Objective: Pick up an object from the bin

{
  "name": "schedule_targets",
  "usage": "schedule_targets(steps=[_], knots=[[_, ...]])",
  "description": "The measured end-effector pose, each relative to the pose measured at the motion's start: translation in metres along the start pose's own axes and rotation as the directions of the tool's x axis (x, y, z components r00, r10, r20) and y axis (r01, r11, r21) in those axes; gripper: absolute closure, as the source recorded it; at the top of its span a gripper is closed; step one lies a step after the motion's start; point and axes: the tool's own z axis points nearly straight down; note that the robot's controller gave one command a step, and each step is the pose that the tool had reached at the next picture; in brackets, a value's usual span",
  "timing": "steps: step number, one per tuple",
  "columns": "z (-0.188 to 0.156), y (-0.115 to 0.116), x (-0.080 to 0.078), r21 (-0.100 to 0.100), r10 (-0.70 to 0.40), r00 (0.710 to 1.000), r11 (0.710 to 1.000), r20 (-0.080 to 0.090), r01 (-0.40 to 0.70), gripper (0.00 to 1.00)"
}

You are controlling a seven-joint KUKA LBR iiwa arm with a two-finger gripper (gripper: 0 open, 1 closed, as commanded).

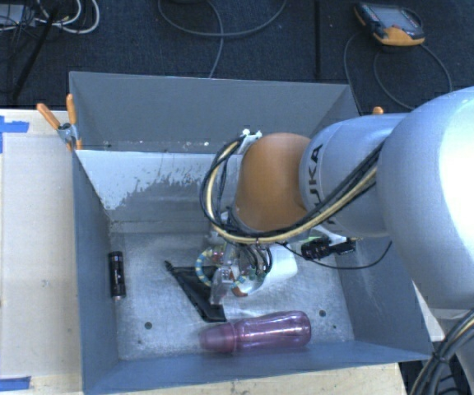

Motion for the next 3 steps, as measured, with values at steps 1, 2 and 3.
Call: schedule_targets(steps=[1,2,3], knots=[[-0.0006,-0.0015,0.0129,-0.001,0.05,0.999,0.999,0.011,-0.05,0.0],[-0.0005,-0.0036,0.0166,-0.001,0.144,0.99,0.99,-0.002,-0.144,1.0],[-0.0003,-0.0039,0.0155,-0.001,0.157,0.988,0.988,-0.003,-0.157,1.0]])
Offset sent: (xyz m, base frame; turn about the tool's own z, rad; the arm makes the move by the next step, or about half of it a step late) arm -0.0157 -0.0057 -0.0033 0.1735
